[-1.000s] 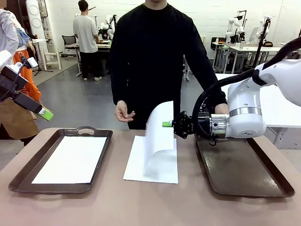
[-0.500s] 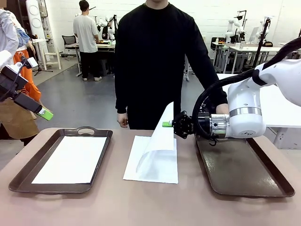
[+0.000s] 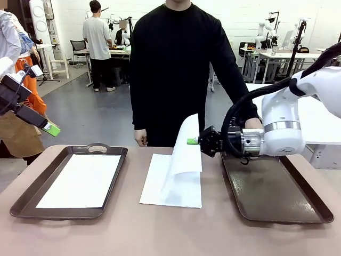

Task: Sort the A4 documents.
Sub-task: Place the A4 Paper in the designated Handle tray.

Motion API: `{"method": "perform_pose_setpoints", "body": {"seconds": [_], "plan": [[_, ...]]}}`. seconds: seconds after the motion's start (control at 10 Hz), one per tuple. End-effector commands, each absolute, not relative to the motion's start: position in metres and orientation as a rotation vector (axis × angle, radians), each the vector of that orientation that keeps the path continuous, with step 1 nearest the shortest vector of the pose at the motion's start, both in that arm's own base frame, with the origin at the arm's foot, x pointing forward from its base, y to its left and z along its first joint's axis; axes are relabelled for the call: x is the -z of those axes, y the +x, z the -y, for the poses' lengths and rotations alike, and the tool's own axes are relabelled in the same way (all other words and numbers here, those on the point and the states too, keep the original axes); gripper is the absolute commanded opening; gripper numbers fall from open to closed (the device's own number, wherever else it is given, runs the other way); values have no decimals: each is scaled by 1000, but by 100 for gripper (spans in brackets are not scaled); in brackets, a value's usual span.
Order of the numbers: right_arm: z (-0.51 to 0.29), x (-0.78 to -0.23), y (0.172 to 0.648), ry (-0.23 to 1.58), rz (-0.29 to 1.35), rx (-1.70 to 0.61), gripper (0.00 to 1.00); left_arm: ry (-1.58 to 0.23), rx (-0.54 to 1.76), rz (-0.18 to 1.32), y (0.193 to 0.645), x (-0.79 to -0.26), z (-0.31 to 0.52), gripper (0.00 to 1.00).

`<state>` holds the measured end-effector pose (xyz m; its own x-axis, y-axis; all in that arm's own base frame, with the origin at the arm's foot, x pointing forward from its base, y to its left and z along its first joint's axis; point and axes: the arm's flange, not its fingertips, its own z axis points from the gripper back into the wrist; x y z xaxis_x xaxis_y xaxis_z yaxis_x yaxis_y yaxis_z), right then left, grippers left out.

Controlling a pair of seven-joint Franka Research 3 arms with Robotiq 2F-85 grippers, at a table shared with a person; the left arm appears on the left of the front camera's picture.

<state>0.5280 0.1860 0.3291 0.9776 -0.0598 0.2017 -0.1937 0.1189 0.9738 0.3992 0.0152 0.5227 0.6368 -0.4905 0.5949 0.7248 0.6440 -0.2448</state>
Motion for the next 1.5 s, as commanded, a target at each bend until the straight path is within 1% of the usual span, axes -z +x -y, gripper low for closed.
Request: {"method": "perform_pose_setpoints", "body": {"seconds": [0.0,0.2,0.3,0.4,0.7,1.0,1.4], "plan": [[-138,-332,510,1452,204,-183,1,-500,734,515,399,-522,-16,100],[-101,-332,508,1438,167,-206,1,-500,734,515,399,-522,-16,100],[-82,-329,506,1443,124,-281,1,-500,734,515,399,-522,-16,100],[-68,-323,507,1426,100,-295,1,-500,734,515,399,-522,-16,100],[-32,-310,517,1411,87,-272,1,-500,734,515,399,-522,-16,100],[7,-304,527,1376,117,-251,1,-500,734,515,399,-522,-16,100],[41,-290,533,1242,46,-269,1,-500,734,515,399,-522,-16,100]]}}
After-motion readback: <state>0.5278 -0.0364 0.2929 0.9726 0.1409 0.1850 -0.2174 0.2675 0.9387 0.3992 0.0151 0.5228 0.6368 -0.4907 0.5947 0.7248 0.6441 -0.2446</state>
